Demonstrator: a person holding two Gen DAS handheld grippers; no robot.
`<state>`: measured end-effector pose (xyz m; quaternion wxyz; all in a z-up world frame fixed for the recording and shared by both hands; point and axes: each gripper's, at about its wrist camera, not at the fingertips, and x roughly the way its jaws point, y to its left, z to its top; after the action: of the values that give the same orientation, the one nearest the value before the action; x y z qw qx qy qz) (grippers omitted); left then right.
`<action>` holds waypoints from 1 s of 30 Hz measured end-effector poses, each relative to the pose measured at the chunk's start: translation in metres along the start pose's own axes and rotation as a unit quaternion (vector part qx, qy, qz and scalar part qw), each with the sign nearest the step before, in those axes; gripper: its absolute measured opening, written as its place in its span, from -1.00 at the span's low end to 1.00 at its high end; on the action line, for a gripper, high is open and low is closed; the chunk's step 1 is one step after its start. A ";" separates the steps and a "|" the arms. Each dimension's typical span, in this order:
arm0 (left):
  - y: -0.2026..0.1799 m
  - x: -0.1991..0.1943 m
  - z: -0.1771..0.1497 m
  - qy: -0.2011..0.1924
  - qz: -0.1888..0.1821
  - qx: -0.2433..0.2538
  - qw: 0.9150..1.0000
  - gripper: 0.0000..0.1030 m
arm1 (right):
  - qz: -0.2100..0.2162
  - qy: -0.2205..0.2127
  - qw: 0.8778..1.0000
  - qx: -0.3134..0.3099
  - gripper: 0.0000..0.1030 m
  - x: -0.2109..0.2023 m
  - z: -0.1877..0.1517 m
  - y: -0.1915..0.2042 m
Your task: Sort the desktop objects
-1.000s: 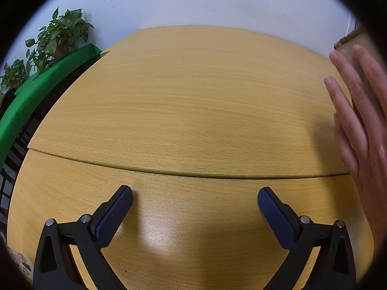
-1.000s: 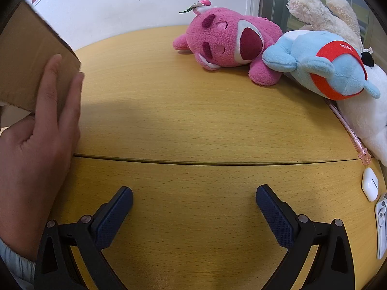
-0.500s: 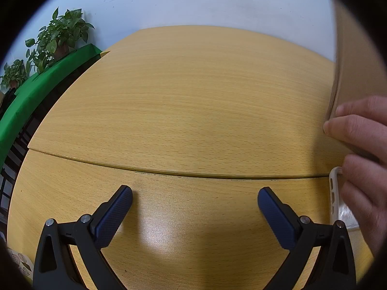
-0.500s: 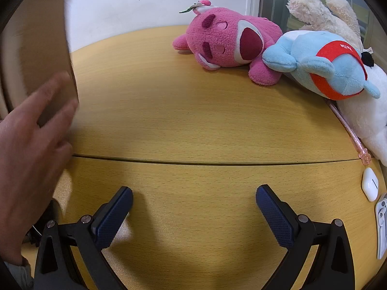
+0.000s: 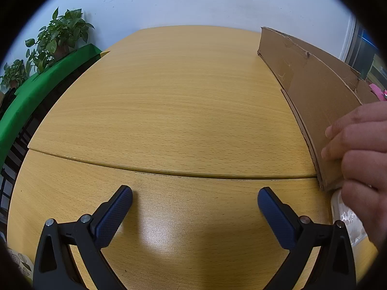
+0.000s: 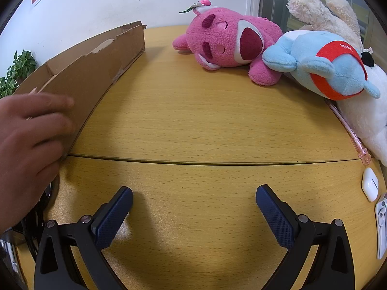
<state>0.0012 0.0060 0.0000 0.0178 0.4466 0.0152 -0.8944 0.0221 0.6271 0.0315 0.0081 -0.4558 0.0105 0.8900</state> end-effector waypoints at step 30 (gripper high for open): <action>0.000 0.000 -0.003 0.001 0.000 0.001 1.000 1.00 | -0.030 0.012 0.998 0.047 1.00 0.002 0.001 0.004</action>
<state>0.0031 0.0057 -0.0018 0.0170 0.4479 0.0146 -0.8938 0.0204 0.6234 0.0306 0.0564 -0.4661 0.0387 0.8821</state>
